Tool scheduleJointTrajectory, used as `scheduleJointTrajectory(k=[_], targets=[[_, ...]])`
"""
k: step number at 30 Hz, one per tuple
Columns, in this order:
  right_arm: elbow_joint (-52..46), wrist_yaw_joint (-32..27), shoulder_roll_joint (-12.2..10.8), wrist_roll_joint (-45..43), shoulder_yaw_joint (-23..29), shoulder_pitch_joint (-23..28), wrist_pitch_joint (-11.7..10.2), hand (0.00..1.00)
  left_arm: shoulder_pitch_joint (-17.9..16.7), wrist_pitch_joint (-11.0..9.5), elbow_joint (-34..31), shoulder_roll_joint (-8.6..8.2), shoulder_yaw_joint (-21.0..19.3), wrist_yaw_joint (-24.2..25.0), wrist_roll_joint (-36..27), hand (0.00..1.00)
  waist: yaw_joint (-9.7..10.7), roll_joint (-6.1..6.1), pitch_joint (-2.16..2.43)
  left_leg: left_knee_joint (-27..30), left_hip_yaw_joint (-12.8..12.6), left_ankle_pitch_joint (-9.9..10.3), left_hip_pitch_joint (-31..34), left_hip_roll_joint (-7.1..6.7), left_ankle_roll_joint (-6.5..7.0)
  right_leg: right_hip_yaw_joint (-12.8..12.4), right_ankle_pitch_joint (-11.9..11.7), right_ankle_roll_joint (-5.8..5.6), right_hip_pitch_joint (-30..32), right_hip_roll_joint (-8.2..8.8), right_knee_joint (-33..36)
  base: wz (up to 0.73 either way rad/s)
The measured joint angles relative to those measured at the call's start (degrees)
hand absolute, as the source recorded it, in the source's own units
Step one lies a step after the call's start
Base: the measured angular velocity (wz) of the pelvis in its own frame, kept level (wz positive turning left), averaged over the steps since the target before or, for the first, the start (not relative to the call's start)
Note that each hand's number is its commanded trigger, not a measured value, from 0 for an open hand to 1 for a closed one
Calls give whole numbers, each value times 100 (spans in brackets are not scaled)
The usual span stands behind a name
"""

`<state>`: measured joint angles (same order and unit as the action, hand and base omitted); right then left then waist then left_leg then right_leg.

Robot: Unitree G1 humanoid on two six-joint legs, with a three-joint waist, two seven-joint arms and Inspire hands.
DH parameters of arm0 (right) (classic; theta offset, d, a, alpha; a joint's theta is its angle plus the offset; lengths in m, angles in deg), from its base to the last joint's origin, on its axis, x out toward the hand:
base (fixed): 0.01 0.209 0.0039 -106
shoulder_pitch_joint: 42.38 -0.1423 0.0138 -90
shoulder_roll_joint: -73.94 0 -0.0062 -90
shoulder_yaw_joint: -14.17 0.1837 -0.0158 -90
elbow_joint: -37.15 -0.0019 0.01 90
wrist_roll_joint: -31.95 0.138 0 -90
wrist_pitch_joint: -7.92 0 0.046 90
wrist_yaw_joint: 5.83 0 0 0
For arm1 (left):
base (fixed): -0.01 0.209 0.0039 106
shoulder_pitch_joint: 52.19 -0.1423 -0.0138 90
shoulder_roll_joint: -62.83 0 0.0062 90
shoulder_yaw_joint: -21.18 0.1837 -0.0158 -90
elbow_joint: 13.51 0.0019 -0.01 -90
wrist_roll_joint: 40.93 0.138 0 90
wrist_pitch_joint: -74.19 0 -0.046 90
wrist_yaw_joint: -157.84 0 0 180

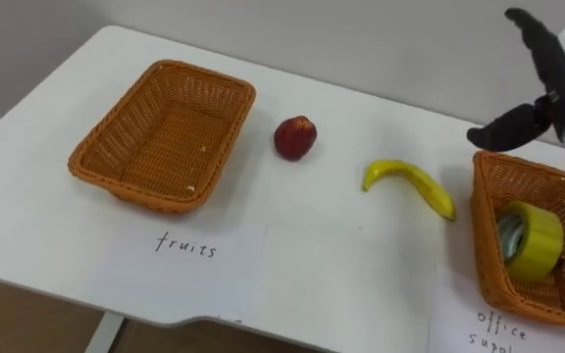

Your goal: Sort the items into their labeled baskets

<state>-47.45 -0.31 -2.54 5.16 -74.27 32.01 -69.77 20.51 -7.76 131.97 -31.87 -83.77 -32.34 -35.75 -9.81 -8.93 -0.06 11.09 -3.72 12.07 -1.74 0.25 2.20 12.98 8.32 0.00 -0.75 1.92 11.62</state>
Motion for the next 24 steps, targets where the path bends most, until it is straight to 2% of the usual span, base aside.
scheduleJointTrajectory(k=[5,14,21,24], targets=[[223,-141,3,225,-151,0,-51,0,0,4,-2,102,232,-123,-6,0,10,-10,5,21,77,-2,97,-6,-1,77,-5,7,62,7,2,6],[354,-287,0,194,-324,0,-147,0,7,-9,-34,113,474,-259,-3,0,-15,-32,-30,18,95,-4,148,-6,-4,117,-5,7,103,6,-1,2],[373,-302,-2,190,-511,1,-189,0,11,-17,-72,125,525,-211,-2,0,-11,-62,-23,34,101,-5,234,-5,-6,127,-5,7,178,6,1,0],[452,-302,-2,230,-548,0,-286,0,20,-72,-113,196,630,-161,-5,0,-14,-73,-27,40,146,-5,257,-8,-7,155,-5,7,182,7,0,7]])
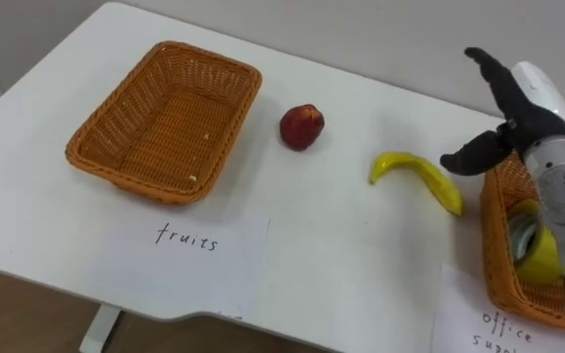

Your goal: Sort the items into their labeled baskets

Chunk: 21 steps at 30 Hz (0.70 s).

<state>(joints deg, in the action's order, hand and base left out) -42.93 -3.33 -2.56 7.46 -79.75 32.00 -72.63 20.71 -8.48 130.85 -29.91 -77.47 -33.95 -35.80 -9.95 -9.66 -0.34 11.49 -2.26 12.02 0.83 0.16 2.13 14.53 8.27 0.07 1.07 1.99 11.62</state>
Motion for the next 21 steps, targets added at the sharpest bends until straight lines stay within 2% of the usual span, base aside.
scheduleJointTrajectory(k=[6,12,13,14,21], targets=[[100,11,1,42,-229,0,-10,0,34,-31,-54,127,121,26,-1,0,-25,-34,-9,54,73,-2,130,-3,-4,67,0,0,76,5,0,6],[465,-40,-4,51,-395,-53,-104,0,148,-49,-152,152,217,135,9,0,-213,-20,-20,210,109,-2,331,3,-9,158,-10,17,183,11,2,7],[594,-62,-3,80,-407,-89,-149,0,169,-49,-150,154,230,135,8,0,-277,-45,-27,200,116,-3,360,4,-11,193,-17,27,200,16,2,4],[827,-106,-2,101,-460,-179,-175,0,183,-43,-148,156,261,138,5,0,-302,-18,-61,203,136,-7,373,4,-16,279,-22,35,201,34,3,5],[1651,-154,-3,172,-917,-516,-213,0,260,-41,-90,166,332,248,5,0,-369,-95,-42,206,199,-33,491,0,-37,351,-31,51,296,39,4,5]])
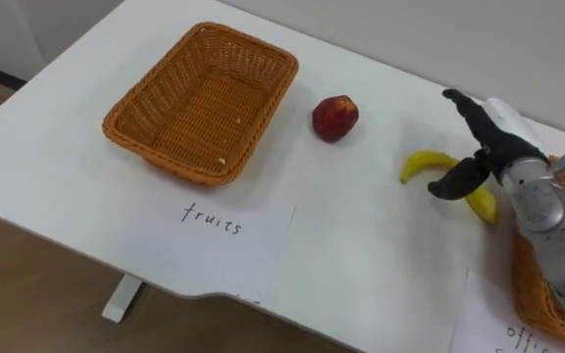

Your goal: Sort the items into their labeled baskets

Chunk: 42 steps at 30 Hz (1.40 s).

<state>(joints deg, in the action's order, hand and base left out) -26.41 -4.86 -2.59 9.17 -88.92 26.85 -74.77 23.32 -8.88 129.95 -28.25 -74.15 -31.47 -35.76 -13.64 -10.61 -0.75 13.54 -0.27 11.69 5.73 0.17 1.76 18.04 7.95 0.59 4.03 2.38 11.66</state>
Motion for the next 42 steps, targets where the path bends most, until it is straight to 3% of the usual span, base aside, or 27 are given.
scheduleJointTrajectory(k=[8,16,29,42], targets=[[400,-253,7,20,-397,-356,-52,0,241,-17,77,93,342,-15,-142,0,-55,-43,-31,25,50,-8,208,1,-7,103,-5,8,165,4,-5,5],[596,-447,34,-55,-444,-620,-28,0,305,-60,84,187,354,-15,-218,0,-80,-66,-33,101,53,-10,381,0,-9,124,-12,15,328,3,-4,0],[743,-440,61,-53,-608,-706,33,0,325,27,52,188,353,-26,-218,0,-84,-53,-41,192,59,-9,501,4,-11,171,-46,54,365,-1,-2,0],[898,340,65,-52,-600,-699,214,0,382,188,147,187,348,-22,-173,0,-53,-56,-29,241,139,-67,564,-3,-35,277,-87,91,371,4,8,2]])
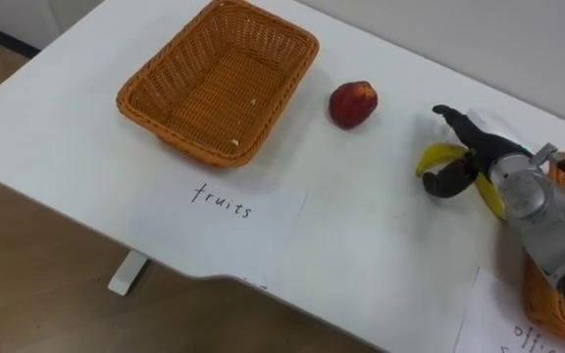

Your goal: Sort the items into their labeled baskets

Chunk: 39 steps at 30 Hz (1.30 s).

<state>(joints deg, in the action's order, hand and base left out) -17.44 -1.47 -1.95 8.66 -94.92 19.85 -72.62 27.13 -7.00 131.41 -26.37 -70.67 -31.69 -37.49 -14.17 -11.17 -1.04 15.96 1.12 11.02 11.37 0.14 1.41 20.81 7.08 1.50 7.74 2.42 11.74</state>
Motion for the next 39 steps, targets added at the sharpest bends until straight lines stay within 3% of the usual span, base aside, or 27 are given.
scheduleJointTrajectory(k=[7,14,29,31,32,33,39], targets=[[168,468,19,0,2,0,-3,0,45,10,32,0,-14,18,119,0,-23,-1,3,45,0,-2,-4,5,4,15,-14,9,-5,7,7,0],[322,597,20,-81,7,-1,-9,0,69,12,68,0,-19,48,119,0,-20,-52,40,46,54,-7,-12,1,9,77,-14,8,-31,17,6,2],[443,876,25,-459,25,-2,15,0,111,12,69,1,-35,162,118,0,-32,-100,26,77,81,0,6,-8,13,137,-14,8,-67,24,2,1],[437,921,61,-470,26,-3,15,27,111,12,68,1,-37,162,117,0,-34,-98,25,80,81,1,8,-8,13,141,-15,8,-67,26,1,0],[437,956,69,-587,26,-5,15,76,111,12,68,1,-37,162,114,0,-34,-97,25,80,83,1,6,-8,13,145,-15,8,-67,27,2,0],[438,958,69,-620,26,-5,15,100,112,12,69,1,-35,162,114,0,-34,-98,25,80,83,1,4,-8,13,147,-15,7,-68,27,2,0],[461,882,214,-772,32,-113,18,100,113,9,77,5,-34,162,102,0,-35,-87,17,86,85,0,-2,-10,14,150,-15,7,-81,28,1,0]])
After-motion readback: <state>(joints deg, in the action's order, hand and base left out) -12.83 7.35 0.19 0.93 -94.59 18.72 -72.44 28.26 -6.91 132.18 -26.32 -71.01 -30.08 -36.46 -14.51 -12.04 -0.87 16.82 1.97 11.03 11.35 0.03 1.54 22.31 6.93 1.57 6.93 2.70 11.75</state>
